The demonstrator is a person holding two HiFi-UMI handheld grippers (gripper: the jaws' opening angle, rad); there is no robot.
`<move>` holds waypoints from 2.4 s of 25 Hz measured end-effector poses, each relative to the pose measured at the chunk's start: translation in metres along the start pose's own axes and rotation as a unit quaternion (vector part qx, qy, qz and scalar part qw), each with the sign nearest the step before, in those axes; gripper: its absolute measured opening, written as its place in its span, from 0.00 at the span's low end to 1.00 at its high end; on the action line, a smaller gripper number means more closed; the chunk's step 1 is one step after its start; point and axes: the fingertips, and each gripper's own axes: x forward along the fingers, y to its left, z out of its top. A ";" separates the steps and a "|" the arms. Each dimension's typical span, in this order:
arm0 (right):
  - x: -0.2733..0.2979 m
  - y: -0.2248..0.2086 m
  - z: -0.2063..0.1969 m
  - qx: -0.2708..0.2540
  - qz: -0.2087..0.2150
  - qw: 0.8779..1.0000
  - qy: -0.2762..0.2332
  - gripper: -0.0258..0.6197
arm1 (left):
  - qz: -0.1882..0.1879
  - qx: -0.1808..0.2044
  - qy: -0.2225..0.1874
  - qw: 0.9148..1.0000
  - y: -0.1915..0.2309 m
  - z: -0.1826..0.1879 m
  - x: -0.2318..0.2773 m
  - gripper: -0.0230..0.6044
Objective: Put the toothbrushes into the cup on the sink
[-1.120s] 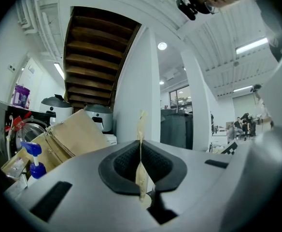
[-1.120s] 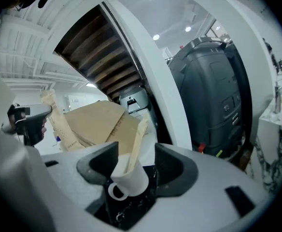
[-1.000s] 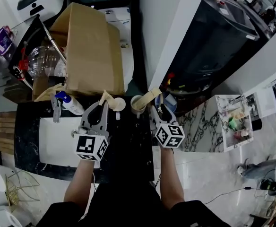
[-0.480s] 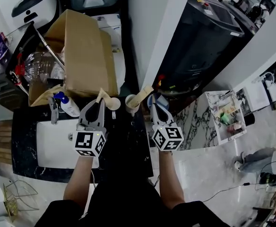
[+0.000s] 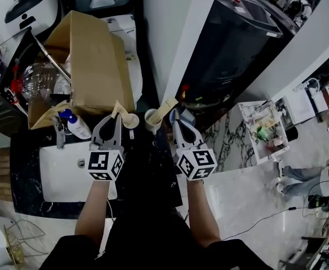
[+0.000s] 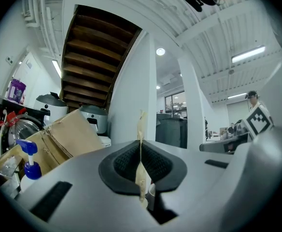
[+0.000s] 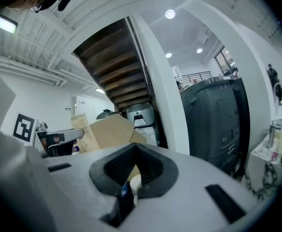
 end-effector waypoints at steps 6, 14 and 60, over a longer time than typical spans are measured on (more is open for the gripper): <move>0.002 0.005 -0.005 -0.004 0.001 1.000 0.008 0.04 | -0.006 -0.008 0.005 1.000 0.004 -0.012 0.010 0.04; 0.012 0.014 -0.014 -0.001 0.005 1.000 0.016 0.04 | -0.010 -0.016 0.016 1.000 0.008 -0.028 0.019 0.04; 0.028 0.019 -0.083 0.015 -0.005 0.995 0.094 0.04 | 0.003 -0.081 0.098 0.992 0.031 -0.135 0.045 0.05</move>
